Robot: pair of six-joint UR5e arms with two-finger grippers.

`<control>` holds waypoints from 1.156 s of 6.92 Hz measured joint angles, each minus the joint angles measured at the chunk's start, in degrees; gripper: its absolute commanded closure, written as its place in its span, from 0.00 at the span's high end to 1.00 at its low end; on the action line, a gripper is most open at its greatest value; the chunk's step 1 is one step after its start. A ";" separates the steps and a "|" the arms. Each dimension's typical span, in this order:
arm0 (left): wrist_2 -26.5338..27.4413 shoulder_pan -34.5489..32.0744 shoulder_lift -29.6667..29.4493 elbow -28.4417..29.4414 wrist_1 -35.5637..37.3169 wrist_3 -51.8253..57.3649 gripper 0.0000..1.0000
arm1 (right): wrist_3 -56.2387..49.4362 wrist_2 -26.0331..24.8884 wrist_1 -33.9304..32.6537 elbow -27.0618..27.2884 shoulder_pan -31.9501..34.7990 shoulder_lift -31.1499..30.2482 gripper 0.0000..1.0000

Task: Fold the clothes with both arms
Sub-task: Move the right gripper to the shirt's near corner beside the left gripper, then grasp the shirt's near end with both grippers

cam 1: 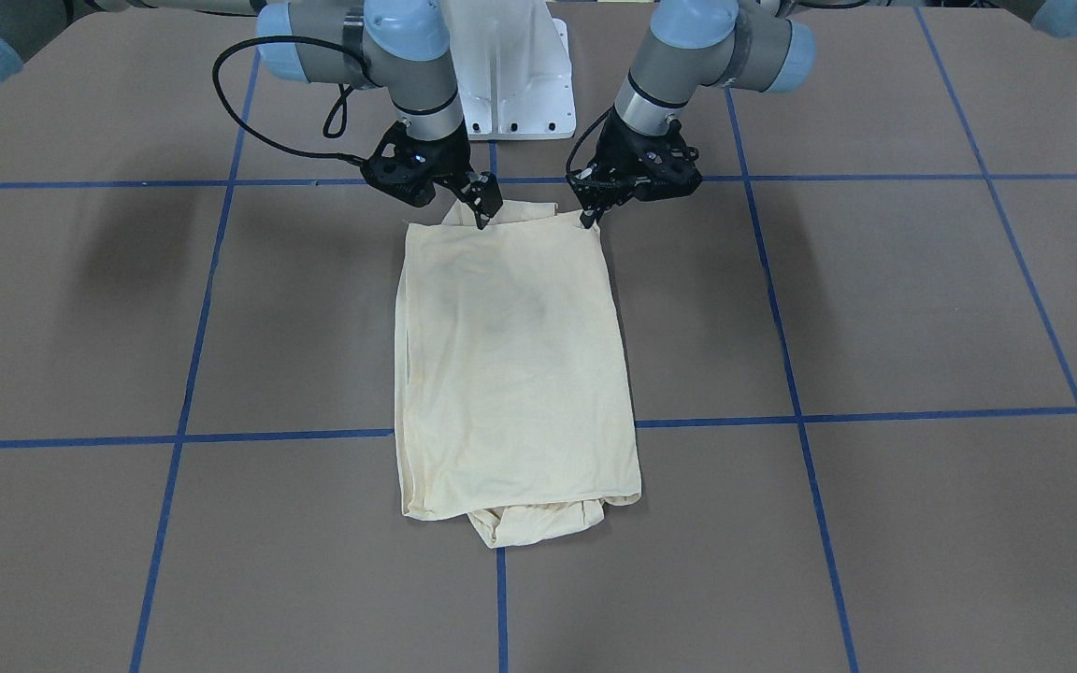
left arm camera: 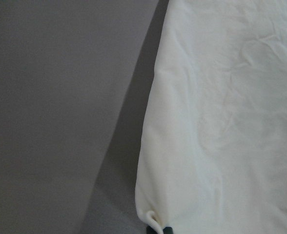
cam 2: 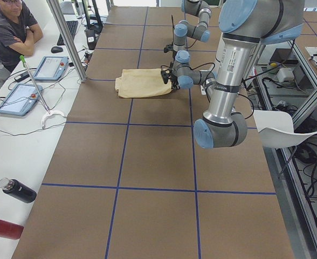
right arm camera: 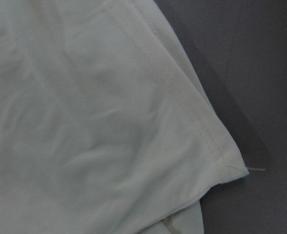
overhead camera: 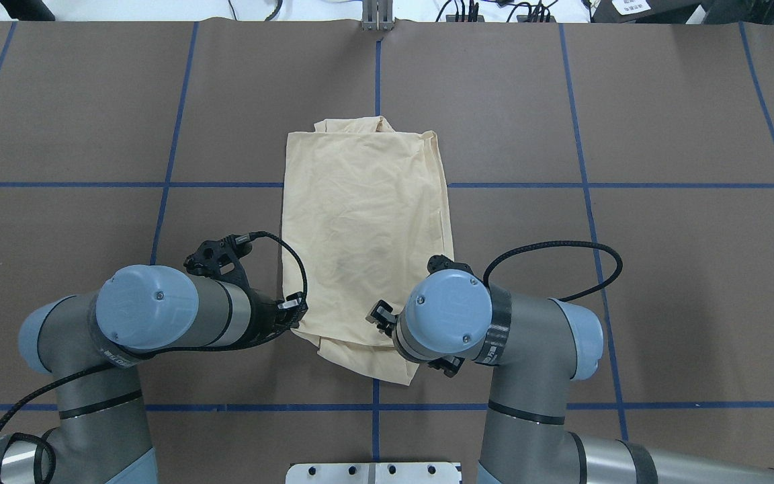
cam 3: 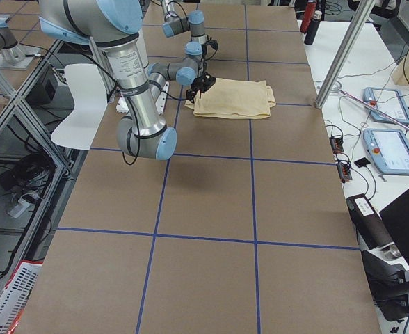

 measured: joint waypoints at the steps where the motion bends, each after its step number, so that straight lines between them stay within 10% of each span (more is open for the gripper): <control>1: 0.00 0.01 -0.01 0.00 0.00 -0.03 0.00 | 0.34 -1.02 -0.09 -0.75 -1.00 0.22 1.00; 5: 0.00 0.06 -0.01 0.00 0.00 -0.04 0.00 | -0.20 -2.68 0.03 -5.64 -1.48 2.75 1.00; 8: 0.00 0.07 -0.05 -0.10 0.00 -0.02 0.00 | -0.59 -2.69 -0.35 -6.01 -1.47 2.60 0.69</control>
